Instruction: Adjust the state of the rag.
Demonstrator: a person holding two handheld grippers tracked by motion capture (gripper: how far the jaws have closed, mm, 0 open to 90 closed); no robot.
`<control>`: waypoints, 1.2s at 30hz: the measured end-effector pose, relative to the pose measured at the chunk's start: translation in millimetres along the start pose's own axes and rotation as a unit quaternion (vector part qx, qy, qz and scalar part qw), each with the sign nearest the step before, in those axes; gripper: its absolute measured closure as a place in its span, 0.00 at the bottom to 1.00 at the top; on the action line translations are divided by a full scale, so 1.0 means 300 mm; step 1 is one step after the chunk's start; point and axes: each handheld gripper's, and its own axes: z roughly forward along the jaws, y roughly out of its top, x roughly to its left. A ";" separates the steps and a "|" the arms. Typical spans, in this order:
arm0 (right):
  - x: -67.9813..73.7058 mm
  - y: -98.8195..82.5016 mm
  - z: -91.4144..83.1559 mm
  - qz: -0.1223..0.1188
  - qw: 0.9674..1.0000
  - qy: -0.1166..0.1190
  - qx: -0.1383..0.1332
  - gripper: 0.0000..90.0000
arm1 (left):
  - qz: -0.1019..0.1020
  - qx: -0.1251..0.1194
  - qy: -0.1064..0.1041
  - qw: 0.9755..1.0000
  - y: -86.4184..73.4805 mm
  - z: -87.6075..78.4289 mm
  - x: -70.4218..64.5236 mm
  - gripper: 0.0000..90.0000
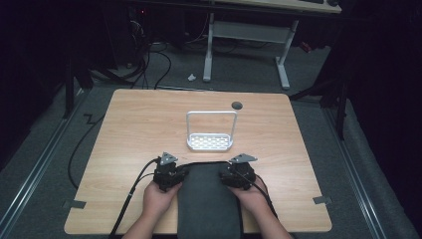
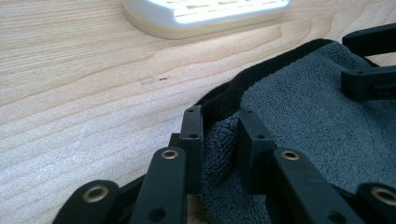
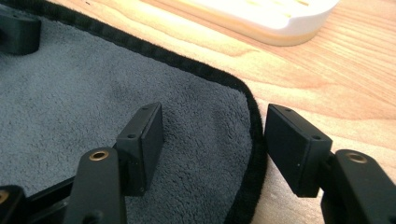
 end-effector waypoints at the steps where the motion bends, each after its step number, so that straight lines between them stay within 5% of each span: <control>1: -0.001 -0.001 0.001 0.003 1.000 0.002 0.003 0.43 | -0.001 0.001 -0.001 1.000 0.000 -0.001 0.002 0.82; 8: 0.011 -0.007 0.000 0.003 1.000 0.012 0.001 0.51 | -0.005 0.000 -0.004 1.000 0.000 0.000 0.004 0.81; 21: 0.032 -0.019 -0.007 0.007 0.999 0.043 -0.009 0.86 | -0.002 0.002 -0.006 1.000 0.000 -0.003 0.002 0.85; 33: 0.046 -0.031 -0.049 -0.004 0.997 0.030 -0.073 0.89 | 0.002 -0.024 0.003 1.000 0.002 -0.026 -0.011 0.89; 36: 0.049 -0.029 -0.061 -0.004 0.996 0.033 -0.087 0.88 | -0.002 -0.050 -0.003 0.999 0.012 -0.047 -0.019 0.91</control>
